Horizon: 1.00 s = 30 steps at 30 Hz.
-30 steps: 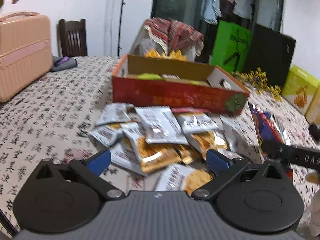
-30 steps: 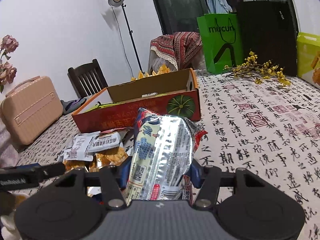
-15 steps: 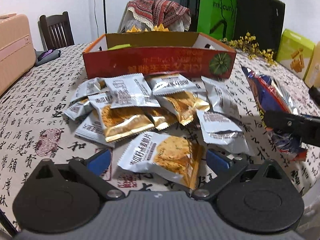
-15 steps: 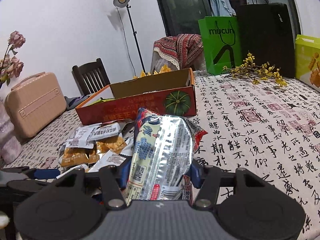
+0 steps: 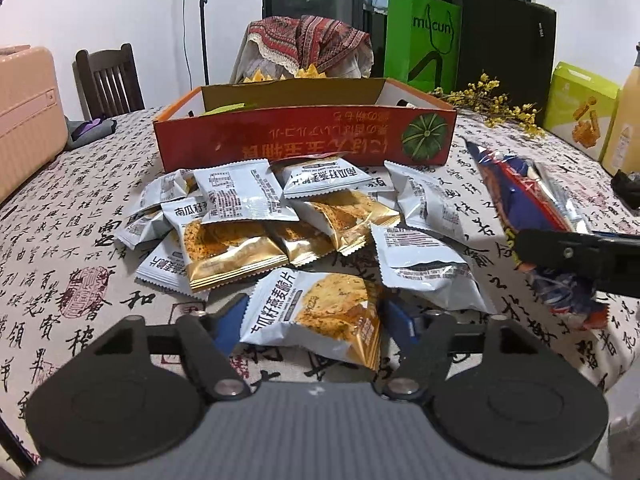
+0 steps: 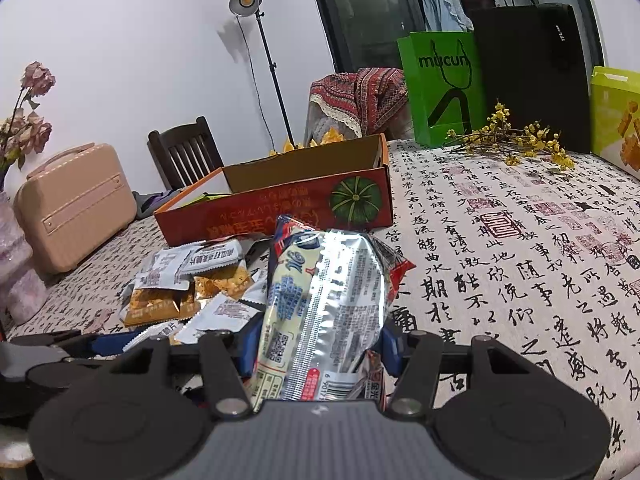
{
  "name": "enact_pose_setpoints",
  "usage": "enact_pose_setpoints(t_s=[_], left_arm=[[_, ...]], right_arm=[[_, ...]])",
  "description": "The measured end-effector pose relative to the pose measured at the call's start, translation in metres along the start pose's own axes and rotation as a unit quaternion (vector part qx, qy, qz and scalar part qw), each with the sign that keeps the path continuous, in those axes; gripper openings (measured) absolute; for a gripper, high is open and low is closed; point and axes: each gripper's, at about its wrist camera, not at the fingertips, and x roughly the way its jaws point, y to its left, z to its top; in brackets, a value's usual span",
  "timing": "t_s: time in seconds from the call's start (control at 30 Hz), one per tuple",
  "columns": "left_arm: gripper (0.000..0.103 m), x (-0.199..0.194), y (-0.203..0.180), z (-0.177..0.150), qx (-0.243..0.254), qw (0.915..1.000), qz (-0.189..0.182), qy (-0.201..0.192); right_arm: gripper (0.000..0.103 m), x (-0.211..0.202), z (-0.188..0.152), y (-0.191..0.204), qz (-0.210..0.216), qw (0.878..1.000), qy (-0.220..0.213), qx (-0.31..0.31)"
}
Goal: Organize snacks
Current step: 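Hold the silver-blue bar with the right gripper while the left grasps a biscuit packet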
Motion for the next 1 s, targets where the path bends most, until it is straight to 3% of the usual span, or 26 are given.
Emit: enact_pose_setpoints(t_s=[0.33,0.43,0.47,0.5,0.57,0.67,0.77,0.83,0.9,0.93,1.0], left_arm=[[0.06,-0.02,0.005,-0.003,0.001,0.9996,-0.012,-0.024],[0.045,-0.025,0.008,-0.003,0.001,0.9994,-0.015,-0.03],[0.031,-0.027,0.009,-0.003,0.0,0.9993,-0.021,-0.031],[0.025,-0.029,0.01,-0.002,0.0,0.9992,-0.023,-0.032],[0.023,-0.031,0.013,-0.003,-0.001,0.999,-0.025,-0.036],[0.013,-0.032,0.017,-0.004,-0.006,0.9989,-0.029,-0.035],[0.013,-0.034,0.022,-0.004,-0.012,0.9988,-0.031,-0.038],[0.023,-0.036,0.025,-0.005,-0.015,0.9987,-0.031,-0.038],[0.068,-0.039,0.026,-0.007,-0.015,0.9987,-0.026,-0.043],[0.076,-0.04,0.025,-0.008,-0.012,0.9988,-0.015,-0.046],[0.082,-0.04,0.025,-0.01,-0.006,0.9989,-0.003,-0.046]], right_arm=[[0.056,-0.001,-0.001,0.003,-0.001,1.0,-0.001,-0.003],[0.056,-0.002,-0.001,0.006,-0.003,1.0,-0.002,-0.005],[0.056,-0.002,-0.001,0.007,-0.004,1.0,-0.002,-0.006],[0.056,-0.003,-0.001,0.008,-0.004,1.0,-0.002,-0.007],[0.056,-0.004,0.0,0.009,-0.005,1.0,-0.003,-0.009],[0.056,-0.006,0.001,0.012,-0.006,1.0,-0.004,-0.013],[0.056,-0.009,0.001,0.014,-0.007,1.0,-0.005,-0.017],[0.056,-0.01,0.001,0.015,-0.008,1.0,-0.004,-0.018],[0.056,-0.01,0.001,0.016,-0.01,1.0,-0.004,-0.019],[0.056,-0.011,0.0,0.016,-0.01,1.0,-0.004,-0.019],[0.056,-0.011,0.0,0.017,-0.011,1.0,-0.003,-0.02]])
